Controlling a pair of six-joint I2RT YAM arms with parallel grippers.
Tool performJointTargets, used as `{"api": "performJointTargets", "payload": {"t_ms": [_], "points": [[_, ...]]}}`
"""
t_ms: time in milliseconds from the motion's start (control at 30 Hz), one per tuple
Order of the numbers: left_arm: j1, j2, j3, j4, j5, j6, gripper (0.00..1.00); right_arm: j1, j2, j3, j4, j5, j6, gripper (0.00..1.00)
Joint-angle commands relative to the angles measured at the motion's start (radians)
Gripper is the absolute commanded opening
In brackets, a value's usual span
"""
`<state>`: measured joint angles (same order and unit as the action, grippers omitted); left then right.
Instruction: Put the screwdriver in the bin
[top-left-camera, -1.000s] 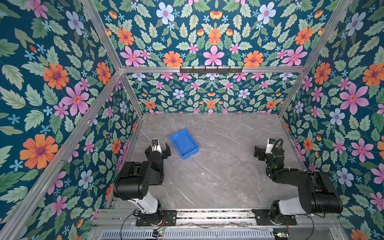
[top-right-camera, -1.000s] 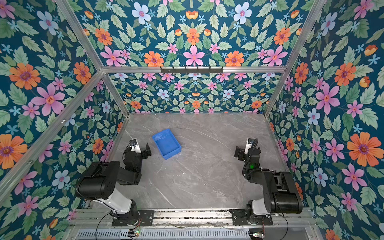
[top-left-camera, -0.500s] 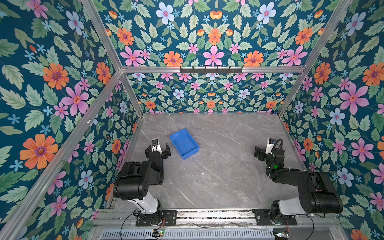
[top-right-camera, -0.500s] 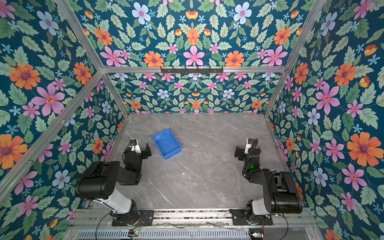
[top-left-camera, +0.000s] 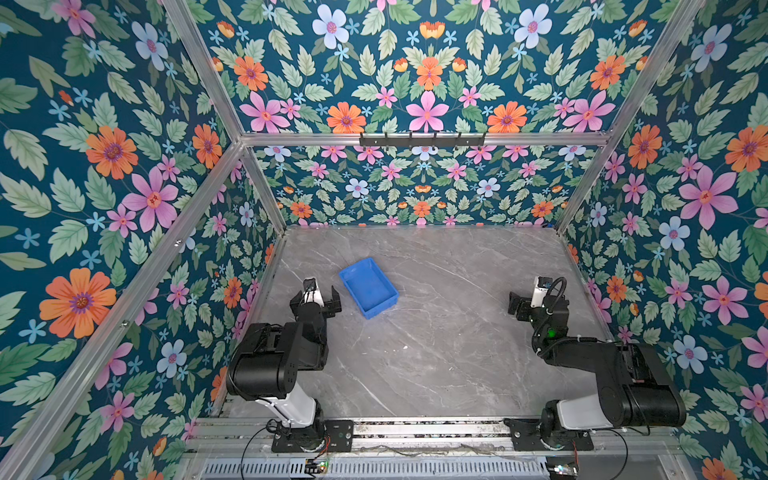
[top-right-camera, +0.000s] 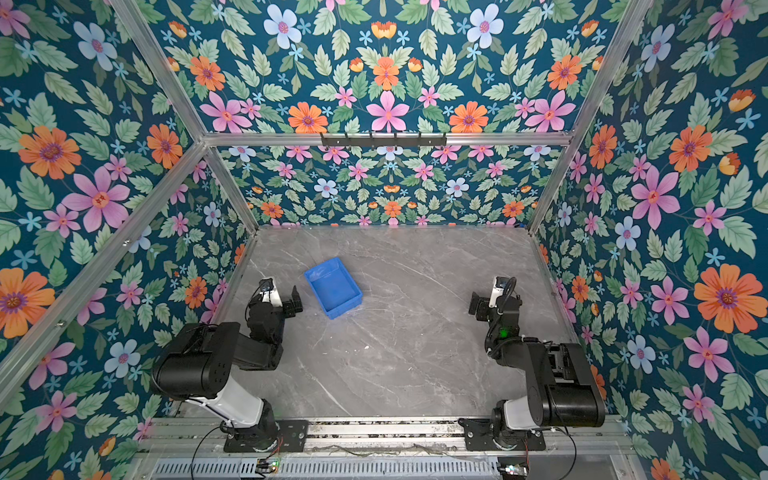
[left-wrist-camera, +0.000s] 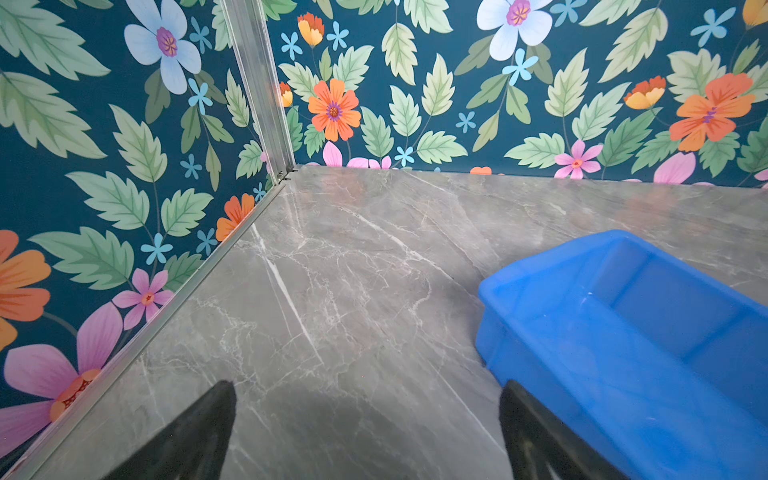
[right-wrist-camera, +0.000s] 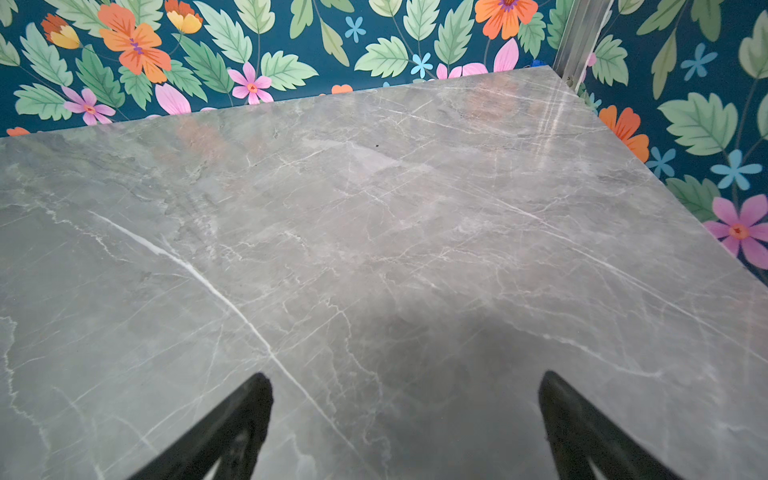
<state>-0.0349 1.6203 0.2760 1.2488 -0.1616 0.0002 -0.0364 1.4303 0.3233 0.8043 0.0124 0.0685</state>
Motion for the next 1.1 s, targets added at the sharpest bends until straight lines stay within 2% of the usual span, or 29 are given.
{"api": "performJointTargets", "payload": {"t_ms": [0,133,233,633,733,867,1067], "points": [[0.0,-0.004,-0.01,0.045,-0.014,-0.005,1.0,0.001,-0.002,0.002,0.038,0.001,-0.004,0.99],[0.0,-0.041,-0.04,0.075,-0.028,-0.009,1.0,0.001,-0.027,0.009,0.009,-0.004,-0.008,0.99],[-0.003,-0.109,-0.047,0.029,-0.019,-0.004,1.0,0.001,-0.087,0.053,-0.123,-0.013,-0.013,0.99],[-0.074,-0.436,0.046,-0.392,0.086,0.117,1.0,0.001,-0.376,0.13,-0.56,-0.033,0.034,0.99],[-0.136,-0.489,0.087,-0.481,0.132,0.163,1.0,0.001,-0.455,0.162,-0.723,0.003,0.069,0.99],[-0.263,-0.522,0.149,-0.589,0.164,0.235,1.0,0.001,-0.531,0.23,-0.963,0.031,0.111,0.99],[-0.44,-0.511,0.23,-0.674,0.24,0.238,1.0,0.001,-0.636,0.288,-1.183,0.032,0.146,0.99]]}}
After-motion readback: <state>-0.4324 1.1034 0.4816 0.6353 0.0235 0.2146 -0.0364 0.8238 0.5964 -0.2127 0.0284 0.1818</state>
